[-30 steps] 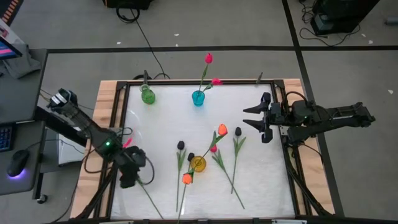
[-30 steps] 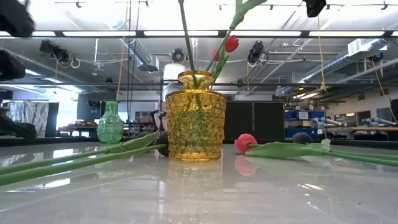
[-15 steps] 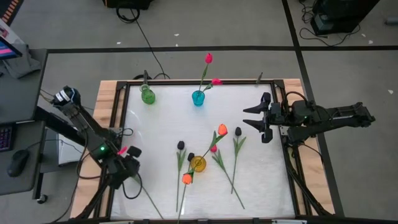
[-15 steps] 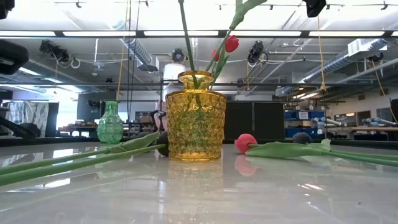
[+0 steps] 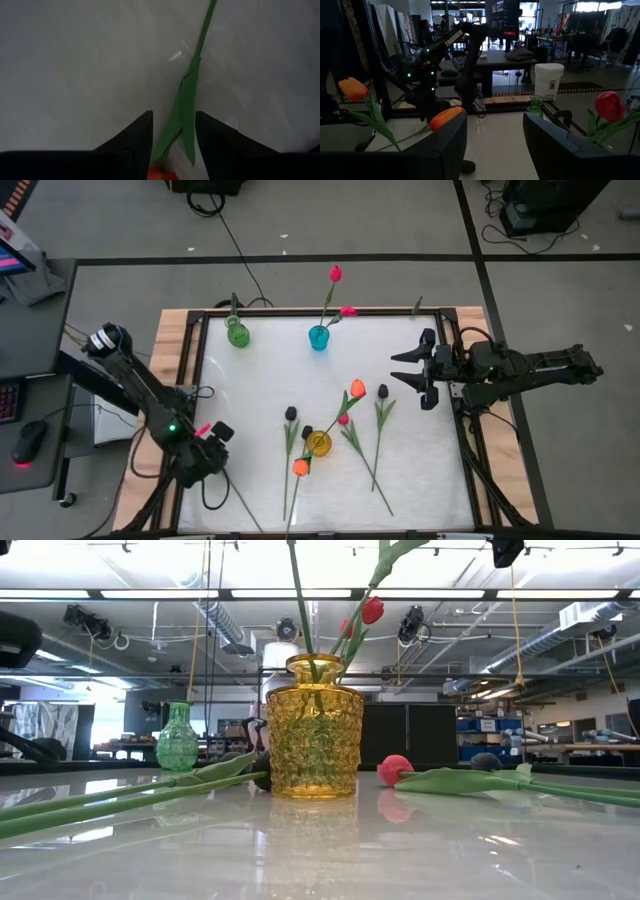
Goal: Sort flowers into vase by color
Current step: Put the orange flower into the yellow vase
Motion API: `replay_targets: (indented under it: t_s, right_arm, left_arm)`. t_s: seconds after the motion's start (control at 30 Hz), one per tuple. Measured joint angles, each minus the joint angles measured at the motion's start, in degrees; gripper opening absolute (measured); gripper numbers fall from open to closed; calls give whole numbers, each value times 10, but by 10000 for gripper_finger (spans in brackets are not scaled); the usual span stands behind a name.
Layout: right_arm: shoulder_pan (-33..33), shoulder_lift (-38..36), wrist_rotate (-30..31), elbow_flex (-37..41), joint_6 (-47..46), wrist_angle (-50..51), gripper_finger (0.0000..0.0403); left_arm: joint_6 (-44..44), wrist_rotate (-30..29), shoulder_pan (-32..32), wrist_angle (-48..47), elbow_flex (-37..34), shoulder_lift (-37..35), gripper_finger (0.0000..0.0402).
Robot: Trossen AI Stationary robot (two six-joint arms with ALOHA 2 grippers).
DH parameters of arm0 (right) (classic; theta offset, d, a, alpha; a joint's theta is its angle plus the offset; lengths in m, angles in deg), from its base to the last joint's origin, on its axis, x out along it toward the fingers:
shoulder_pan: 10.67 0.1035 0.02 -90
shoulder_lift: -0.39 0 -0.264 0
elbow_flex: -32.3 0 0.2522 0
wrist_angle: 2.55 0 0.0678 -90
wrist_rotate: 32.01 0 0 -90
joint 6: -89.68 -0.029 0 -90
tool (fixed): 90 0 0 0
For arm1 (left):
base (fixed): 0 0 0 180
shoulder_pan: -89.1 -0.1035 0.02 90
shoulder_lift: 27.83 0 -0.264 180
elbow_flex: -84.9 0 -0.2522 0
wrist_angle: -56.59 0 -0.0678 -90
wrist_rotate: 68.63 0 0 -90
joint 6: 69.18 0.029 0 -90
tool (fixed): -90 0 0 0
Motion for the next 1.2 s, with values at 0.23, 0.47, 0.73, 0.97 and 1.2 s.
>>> replay_targets:
  t_s: [0.23, 0.47, 0.73, 0.97, 1.2]
  right_arm:
    - [0, 0, 0, 0, 0, 0, 203]
    - [0, 0, 0, 0, 0, 0, 203]
    - [0, 0, 0, 0, 0, 0, 203]
    - [0, 0, 0, 0, 0, 0, 203]
    - [0, 0, 0, 0, 0, 0, 203]
  left_arm:
    - [16, 6, 0, 16, 0, 44, 153]
    - [22, 27, 0, 30, 0, 68, 153]
    - [37, 26, 0, 36, 0, 72, 153]
    - [38, 26, 0, 37, 0, 106, 153]
    - [37, 27, -13, 37, -1, 110, 152]
